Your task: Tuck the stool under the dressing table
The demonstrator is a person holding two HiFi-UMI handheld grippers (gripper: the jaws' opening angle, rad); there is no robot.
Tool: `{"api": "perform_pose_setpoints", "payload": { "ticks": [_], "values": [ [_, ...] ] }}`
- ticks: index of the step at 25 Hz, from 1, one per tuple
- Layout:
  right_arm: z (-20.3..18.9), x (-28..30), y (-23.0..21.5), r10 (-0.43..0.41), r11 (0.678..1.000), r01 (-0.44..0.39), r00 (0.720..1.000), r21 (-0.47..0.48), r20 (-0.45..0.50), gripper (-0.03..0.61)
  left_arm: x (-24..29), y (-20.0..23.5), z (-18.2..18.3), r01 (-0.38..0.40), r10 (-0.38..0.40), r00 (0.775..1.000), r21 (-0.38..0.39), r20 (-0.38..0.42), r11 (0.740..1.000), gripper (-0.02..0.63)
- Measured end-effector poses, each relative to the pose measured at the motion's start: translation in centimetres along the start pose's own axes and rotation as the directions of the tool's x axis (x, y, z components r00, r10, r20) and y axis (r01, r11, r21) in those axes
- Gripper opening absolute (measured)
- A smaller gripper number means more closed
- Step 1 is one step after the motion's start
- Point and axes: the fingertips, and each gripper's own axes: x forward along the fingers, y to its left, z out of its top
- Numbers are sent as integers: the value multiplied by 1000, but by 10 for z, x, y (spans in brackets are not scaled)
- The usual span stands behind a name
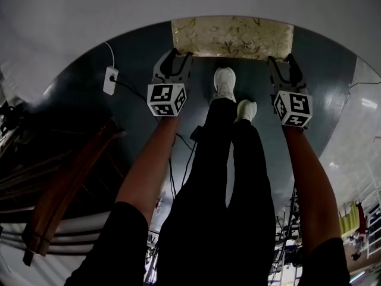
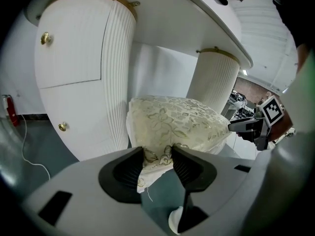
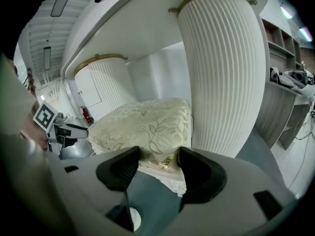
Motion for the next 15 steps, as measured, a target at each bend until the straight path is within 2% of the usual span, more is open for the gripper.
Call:
{"api": "perform_pose_setpoints", "payload": {
  "ticks": [3,9,15],
  "values": [
    [8,8,-2,16,1000,-16,1000,5,8,256,7,6,10,-3,3,1000,28,-1,1000,195],
    [22,26,-10,-8,1000,8,1000,4,-3,256,23,13,23,-4,4,1000,21,-3,1000,195],
    [23,24,-10,5,1000,-5,1000,0,5,256,23,12,26,-9,9,1000,22,-2,1000,196]
  ]
}}
